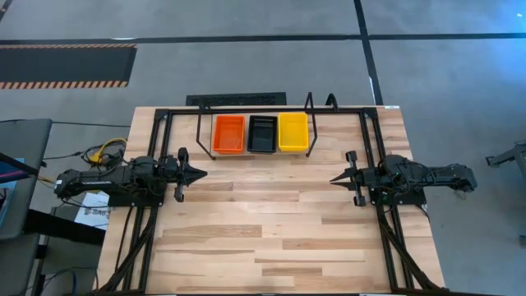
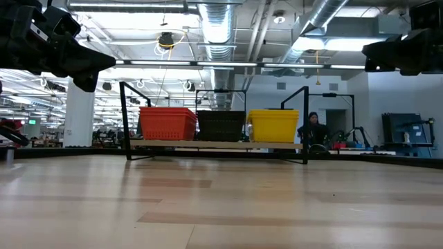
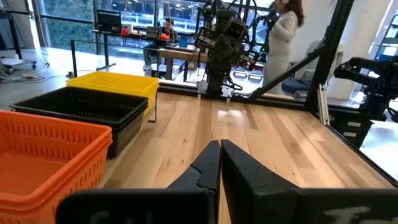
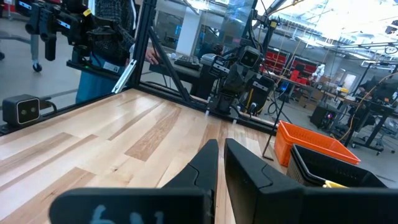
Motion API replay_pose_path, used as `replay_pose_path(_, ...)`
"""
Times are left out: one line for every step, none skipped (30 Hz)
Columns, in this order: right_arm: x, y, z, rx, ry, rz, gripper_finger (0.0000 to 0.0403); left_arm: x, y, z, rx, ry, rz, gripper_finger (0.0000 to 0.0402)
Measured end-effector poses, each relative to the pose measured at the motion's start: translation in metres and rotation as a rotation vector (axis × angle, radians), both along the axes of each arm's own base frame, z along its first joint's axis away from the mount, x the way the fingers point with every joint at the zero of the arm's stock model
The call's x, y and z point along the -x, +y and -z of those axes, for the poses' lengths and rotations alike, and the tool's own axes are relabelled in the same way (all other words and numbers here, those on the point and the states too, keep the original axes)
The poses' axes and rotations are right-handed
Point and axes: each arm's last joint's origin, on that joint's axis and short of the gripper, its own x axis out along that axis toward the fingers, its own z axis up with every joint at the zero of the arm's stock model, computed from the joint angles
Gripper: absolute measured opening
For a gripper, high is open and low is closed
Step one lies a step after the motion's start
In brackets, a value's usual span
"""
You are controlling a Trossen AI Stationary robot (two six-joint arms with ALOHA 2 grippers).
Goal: Stack baskets on shelf by color
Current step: Return to Home Position
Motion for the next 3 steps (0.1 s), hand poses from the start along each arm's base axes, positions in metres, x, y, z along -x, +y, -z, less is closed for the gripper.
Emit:
replay_pose_path(0.0000,0.0000,0.0000,0.000,0.000,0.000,0.0051,0.0000,0.0000,0.0000,0.000,0.000,0.000,0.0000)
replay_pose_path(0.0000,0.0000,0.0000,0.000,0.000,0.000,0.0051,0.0000,0.0000,0.0000,0.000,0.000,0.000,0.0000)
replay_pose_path(0.0000,0.0000,0.0000,0.000,0.000,0.000,0.0051,0.0000,0.0000,0.0001,0.000,0.000,0.000,0.0000)
